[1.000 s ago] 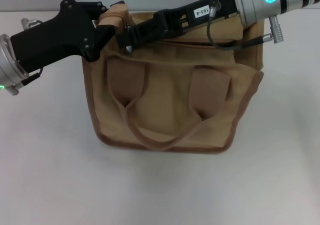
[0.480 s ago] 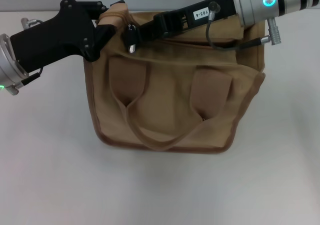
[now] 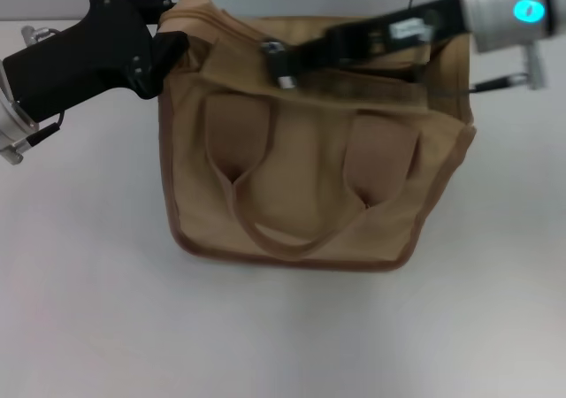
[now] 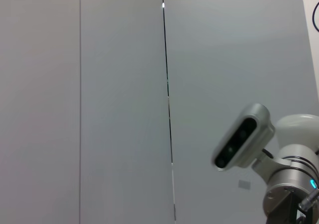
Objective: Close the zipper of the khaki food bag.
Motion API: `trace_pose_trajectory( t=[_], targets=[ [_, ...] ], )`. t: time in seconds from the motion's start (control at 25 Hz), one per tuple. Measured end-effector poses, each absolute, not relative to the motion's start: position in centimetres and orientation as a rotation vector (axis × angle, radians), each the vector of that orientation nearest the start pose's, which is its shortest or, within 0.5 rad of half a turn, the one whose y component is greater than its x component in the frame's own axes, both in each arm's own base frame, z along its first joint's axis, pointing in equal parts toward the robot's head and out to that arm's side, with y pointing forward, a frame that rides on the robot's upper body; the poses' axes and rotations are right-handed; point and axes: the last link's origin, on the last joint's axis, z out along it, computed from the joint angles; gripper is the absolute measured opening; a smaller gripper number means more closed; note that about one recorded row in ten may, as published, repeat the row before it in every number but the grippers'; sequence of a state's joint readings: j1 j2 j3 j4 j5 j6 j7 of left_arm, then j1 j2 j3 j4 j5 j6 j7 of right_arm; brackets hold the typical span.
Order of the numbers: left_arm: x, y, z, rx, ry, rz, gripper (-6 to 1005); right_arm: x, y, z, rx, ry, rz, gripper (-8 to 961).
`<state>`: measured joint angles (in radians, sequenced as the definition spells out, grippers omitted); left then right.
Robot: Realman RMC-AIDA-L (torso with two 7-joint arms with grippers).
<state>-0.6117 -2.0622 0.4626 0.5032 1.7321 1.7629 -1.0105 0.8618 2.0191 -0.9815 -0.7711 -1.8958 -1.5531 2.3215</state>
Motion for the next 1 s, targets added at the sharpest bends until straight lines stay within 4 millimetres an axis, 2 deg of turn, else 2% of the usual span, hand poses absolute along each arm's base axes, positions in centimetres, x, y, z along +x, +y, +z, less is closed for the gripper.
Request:
trace_pose_trajectory(
  t=[0.04, 0.08, 0.12, 0.48, 0.8, 0.88, 1.0],
  targets=[
    [-22.1, 34.3, 4.0, -2.410, -0.117, -1.221, 9, 12.2, 39.6, 1.1, -2.859, 1.293, 0.637, 8],
    [-22.1, 34.3, 4.1, -2.406, -0.118, -1.220, 10, 13.8, 39.3, 2.4, -2.807, 1.319, 0.652, 8],
    [-22.2, 34.3, 4.2, -2.401, -0.119, -1.218, 10, 13.8, 39.3, 2.4, -2.807, 1.319, 0.652, 7],
    [-22.8, 34.4, 5.1, -2.368, -0.129, -1.207, 11, 21.8, 37.3, 8.3, -2.525, 1.466, 0.779, 5],
    [-22.8, 34.6, 4.9, -2.367, -0.138, -1.194, 11, 21.8, 36.7, 8.7, -2.554, 1.461, 0.827, 2],
    [-22.9, 34.7, 4.9, -2.362, -0.144, -1.188, 12, 21.9, 36.4, 9.3, -2.552, 1.425, 0.914, 19],
    [-23.0, 34.8, 4.9, -2.354, -0.149, -1.182, 12, 22.2, 34.9, 10.0, -2.593, 1.232, 1.139, 70]
  ],
)
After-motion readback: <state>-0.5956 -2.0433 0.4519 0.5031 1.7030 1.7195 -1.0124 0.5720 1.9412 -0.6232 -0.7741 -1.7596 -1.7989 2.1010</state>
